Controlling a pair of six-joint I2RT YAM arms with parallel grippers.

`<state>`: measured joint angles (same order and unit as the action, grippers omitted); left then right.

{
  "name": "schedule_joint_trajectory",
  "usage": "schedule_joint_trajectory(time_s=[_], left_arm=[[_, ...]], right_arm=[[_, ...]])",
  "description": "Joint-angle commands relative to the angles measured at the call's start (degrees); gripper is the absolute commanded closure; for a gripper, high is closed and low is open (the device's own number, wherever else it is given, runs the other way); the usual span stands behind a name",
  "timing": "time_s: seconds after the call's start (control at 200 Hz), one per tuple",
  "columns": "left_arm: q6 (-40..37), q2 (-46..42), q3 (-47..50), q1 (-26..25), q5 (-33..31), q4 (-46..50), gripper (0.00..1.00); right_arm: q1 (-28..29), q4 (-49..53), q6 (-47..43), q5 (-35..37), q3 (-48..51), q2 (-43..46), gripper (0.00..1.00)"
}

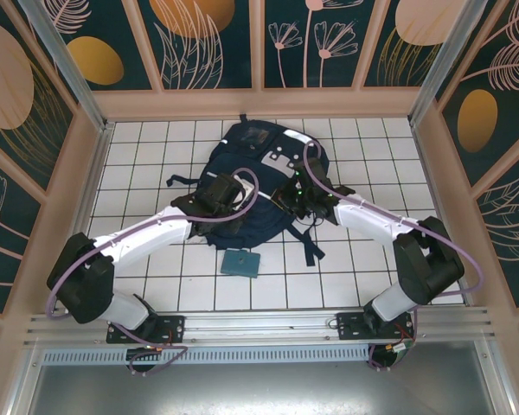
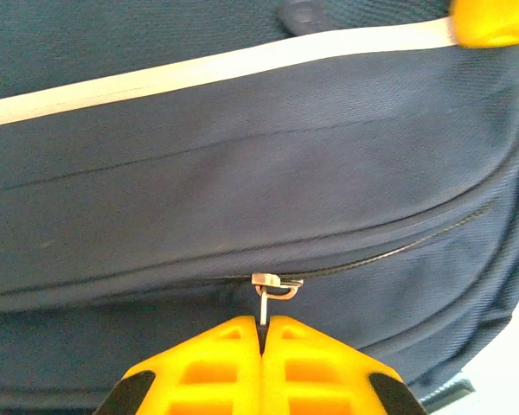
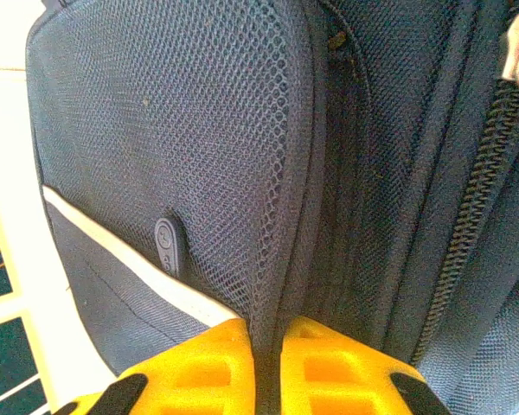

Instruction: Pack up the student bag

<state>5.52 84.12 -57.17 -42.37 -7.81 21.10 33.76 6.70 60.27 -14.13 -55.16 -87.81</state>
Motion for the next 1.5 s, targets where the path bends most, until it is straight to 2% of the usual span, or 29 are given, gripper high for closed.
schedule_joint_trajectory(time_s=[0.0,0.1,0.24,0.521,0.711,0.856,1.001,1.056,1.141,1.216,1.341,1.421,1.496], left_arm=[[4.4,-3.7,1.1,0.4,-12.1,-0.8,1.00],[8.4,-4.6,3.0,2.2,-15.8,-1.5,1.00],[11.6,-3.5,3.3,5.9,-14.2,-2.9,1.00],[10.7,1.2,-0.7,10.1,-9.2,-7.8,1.00],[12.4,7.3,-5.4,13.9,-3.1,-11.0,1.00],[16.3,12.3,-9.1,17.2,0.0,-10.7,1.00],[17.1,15.6,-11.6,18.3,2.5,-10.6,1.00],[17.4,15.4,-12.0,18.4,3.2,-10.4,0.87],[18.6,14.4,-11.9,18.4,3.3,-9.3,0.58],[19.7,10.3,-10.8,18.4,3.5,-8.0,0.42],[22.9,4.4,-6.6,18.5,2.2,-6.2,0.23],[25.2,0.4,-3.0,18.5,2.4,-5.5,0.14],[27.7,-3.1,0.2,18.5,2.7,-4.8,0.10]], right_arm=[[-2.1,2.1,-2.8,9.7,-1.3,3.8,0.97],[-4.7,2.5,-4.4,10.9,-1.1,4.7,0.98],[-8.3,2.5,-7.6,11.4,-2.1,4.7,1.00],[-16.0,2.5,-17.4,8.6,-8.8,-1.1,1.00],[-17.0,1.2,-24.4,2.1,-12.1,-3.5,1.00],[-17.3,1.8,-26.0,2.6,-12.1,-3.1,1.00],[-17.5,3.0,-27.4,1.8,-13.3,-3.9,1.00],[-17.5,4.0,-27.9,0.9,-13.9,-3.8,0.91],[-17.2,6.1,-28.6,0.3,-13.7,-1.8,0.62],[-16.2,7.9,-30.3,1.7,-12.1,1.8,0.43],[-11.5,12.8,-34.0,4.9,-8.7,7.3,0.33],[-4.9,15.2,-34.8,8.7,-5.9,9.9,0.30],[2.1,16.3,-33.3,10.4,-3.1,10.8,0.29]])
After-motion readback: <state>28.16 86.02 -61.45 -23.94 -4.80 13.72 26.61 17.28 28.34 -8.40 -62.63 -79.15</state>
